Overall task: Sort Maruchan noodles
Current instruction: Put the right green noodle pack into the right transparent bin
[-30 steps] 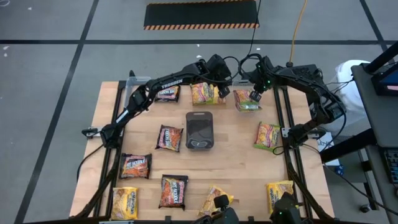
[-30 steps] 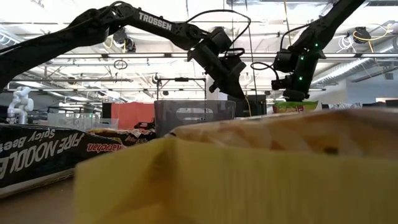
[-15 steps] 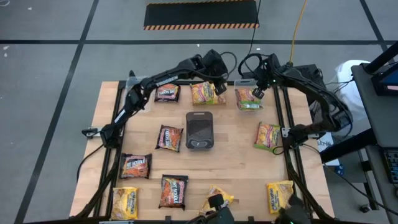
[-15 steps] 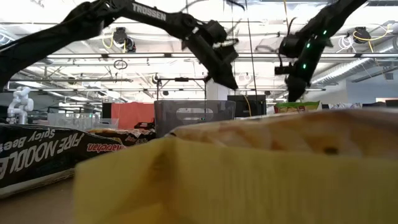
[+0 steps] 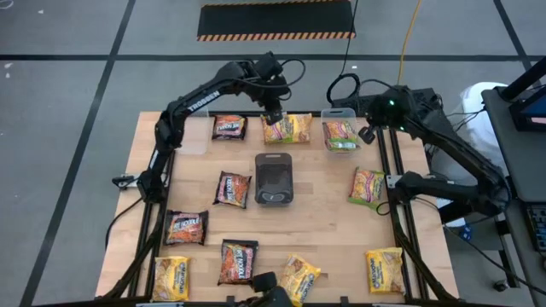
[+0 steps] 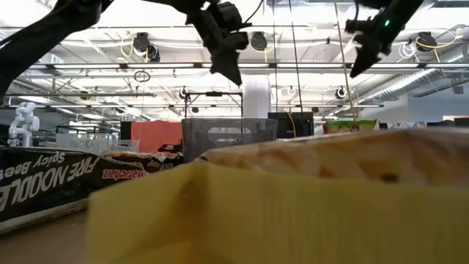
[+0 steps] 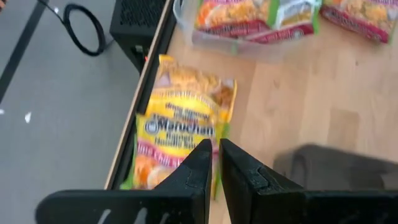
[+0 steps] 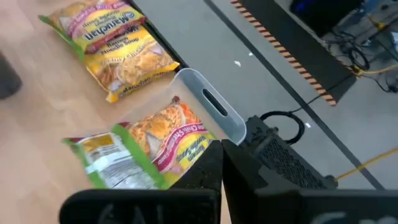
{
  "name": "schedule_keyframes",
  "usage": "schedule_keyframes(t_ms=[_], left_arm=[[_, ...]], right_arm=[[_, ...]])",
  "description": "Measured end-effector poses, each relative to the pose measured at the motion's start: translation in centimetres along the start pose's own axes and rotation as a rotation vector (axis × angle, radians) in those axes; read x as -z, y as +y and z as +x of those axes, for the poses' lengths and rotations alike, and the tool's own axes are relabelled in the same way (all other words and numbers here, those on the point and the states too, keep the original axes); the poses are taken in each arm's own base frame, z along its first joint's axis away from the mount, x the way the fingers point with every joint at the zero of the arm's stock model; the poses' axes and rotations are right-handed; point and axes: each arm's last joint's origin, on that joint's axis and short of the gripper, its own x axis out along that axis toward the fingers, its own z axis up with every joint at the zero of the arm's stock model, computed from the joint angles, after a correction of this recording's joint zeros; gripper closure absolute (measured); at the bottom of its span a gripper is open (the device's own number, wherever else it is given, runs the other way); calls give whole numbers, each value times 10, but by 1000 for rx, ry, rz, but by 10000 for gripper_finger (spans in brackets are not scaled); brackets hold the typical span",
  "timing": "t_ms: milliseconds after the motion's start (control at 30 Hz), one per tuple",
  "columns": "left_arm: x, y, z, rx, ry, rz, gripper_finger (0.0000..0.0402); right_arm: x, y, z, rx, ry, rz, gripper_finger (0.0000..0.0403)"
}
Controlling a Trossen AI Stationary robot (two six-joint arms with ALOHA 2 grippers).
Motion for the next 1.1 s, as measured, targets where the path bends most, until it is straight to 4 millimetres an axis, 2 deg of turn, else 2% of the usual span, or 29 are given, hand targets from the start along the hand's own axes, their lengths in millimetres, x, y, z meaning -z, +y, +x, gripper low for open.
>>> schedule_keyframes(t_ms=[100, 333, 467, 700, 900, 1100], left_arm=[[5, 1, -15, 6, 20, -5, 364], [17, 4, -49, 4, 63, -67, 364], [26, 4, -76, -7, 69, -134, 364], [34, -6, -134, -45, -38, -222, 364], [38, -21, -166, -58, -115, -226, 364], [40, -28, -165, -44, -77, -216, 364]], right_arm=[[-2, 7, -15, -19, -10, -6, 403], [-12, 18, -32, -82, -72, -125, 403], [-12, 23, -35, -112, -70, -208, 403], [-9, 28, -35, -139, -52, -383, 403], [-27, 32, -25, -111, -158, -506, 403], [-50, 46, 4, -117, -214, -563, 403]])
